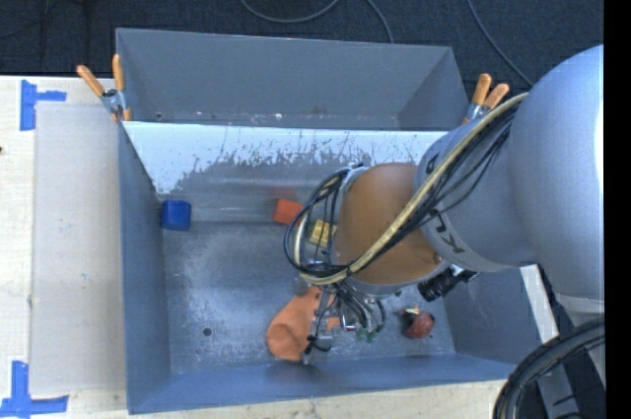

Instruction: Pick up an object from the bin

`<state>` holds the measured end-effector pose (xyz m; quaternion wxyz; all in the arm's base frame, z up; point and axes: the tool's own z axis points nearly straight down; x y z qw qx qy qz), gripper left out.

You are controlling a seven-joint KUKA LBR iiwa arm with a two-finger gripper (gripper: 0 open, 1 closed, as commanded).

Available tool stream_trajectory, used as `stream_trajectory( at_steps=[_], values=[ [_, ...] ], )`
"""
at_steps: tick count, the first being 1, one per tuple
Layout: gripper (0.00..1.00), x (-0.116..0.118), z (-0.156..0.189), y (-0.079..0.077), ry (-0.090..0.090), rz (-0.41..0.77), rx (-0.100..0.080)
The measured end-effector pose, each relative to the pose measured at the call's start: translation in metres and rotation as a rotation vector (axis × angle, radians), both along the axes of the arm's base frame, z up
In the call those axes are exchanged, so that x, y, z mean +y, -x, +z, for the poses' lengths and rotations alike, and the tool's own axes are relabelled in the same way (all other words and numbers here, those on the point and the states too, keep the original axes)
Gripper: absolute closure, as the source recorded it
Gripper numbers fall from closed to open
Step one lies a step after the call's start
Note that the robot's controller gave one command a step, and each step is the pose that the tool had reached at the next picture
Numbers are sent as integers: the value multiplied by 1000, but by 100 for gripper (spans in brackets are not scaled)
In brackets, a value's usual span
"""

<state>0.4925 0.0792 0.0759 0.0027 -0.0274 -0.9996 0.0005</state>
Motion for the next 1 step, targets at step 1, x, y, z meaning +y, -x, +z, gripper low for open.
stream_trajectory(
  at_steps=[1],
  values=[
    [100,3,-6,9,0,-85,9]
  ],
)
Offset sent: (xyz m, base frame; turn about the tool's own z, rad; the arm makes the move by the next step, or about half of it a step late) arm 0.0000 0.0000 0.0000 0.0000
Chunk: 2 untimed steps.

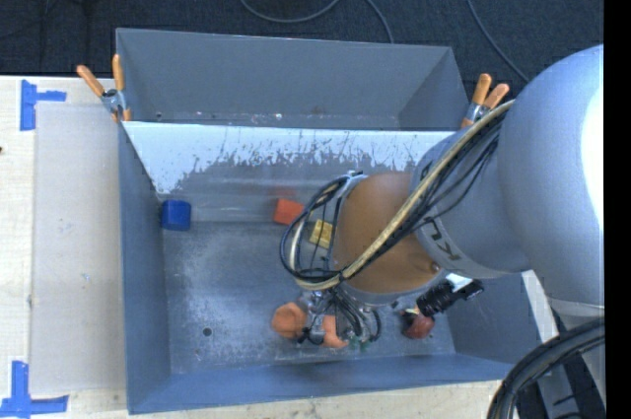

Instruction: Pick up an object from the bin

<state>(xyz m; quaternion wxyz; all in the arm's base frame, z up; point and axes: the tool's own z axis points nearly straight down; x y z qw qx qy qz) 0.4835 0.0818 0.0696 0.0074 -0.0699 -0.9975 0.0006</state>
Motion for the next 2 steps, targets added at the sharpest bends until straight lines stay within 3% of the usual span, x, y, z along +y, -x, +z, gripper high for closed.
stream_trajectory(
  at_steps=[2],
  values=[
    [100,-1,1,-5,0,-12,0]
  ],
)
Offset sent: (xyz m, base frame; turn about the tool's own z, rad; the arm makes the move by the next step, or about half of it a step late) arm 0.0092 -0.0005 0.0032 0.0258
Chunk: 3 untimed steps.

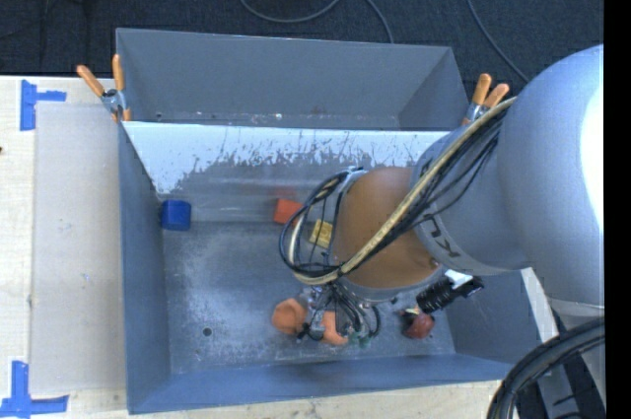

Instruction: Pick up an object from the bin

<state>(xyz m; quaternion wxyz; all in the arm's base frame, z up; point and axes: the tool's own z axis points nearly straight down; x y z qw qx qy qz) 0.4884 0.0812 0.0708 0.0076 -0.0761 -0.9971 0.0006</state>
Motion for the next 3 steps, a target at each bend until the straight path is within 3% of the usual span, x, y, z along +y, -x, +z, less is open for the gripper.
stream_trajectory(
  at_steps=[1,2,3],
  values=[
    [100,4,40,4,2,-9,10],
    [100,5,64,3,1,-12,7],
    [100,11,129,6,2,54,13]
  ],
)
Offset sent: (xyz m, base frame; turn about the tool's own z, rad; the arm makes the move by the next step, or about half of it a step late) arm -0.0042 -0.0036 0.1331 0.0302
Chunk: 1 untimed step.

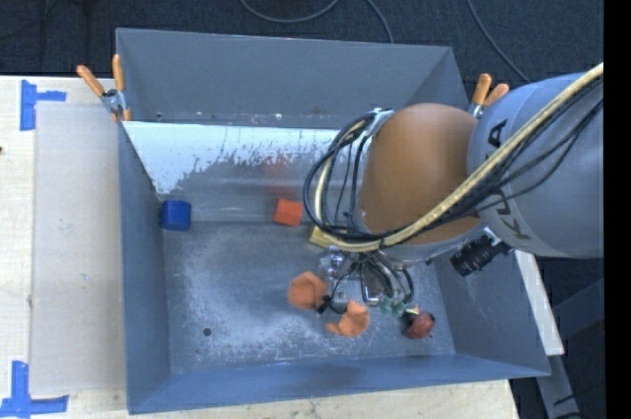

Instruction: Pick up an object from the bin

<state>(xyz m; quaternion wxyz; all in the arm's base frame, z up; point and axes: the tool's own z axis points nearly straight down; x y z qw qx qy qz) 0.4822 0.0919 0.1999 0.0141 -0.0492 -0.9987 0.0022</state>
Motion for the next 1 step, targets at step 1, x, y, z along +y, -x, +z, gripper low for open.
stream_trajectory(
  at_steps=[1],
  values=[
    [100,0,14,0,-2,0,-7]
  ],
)
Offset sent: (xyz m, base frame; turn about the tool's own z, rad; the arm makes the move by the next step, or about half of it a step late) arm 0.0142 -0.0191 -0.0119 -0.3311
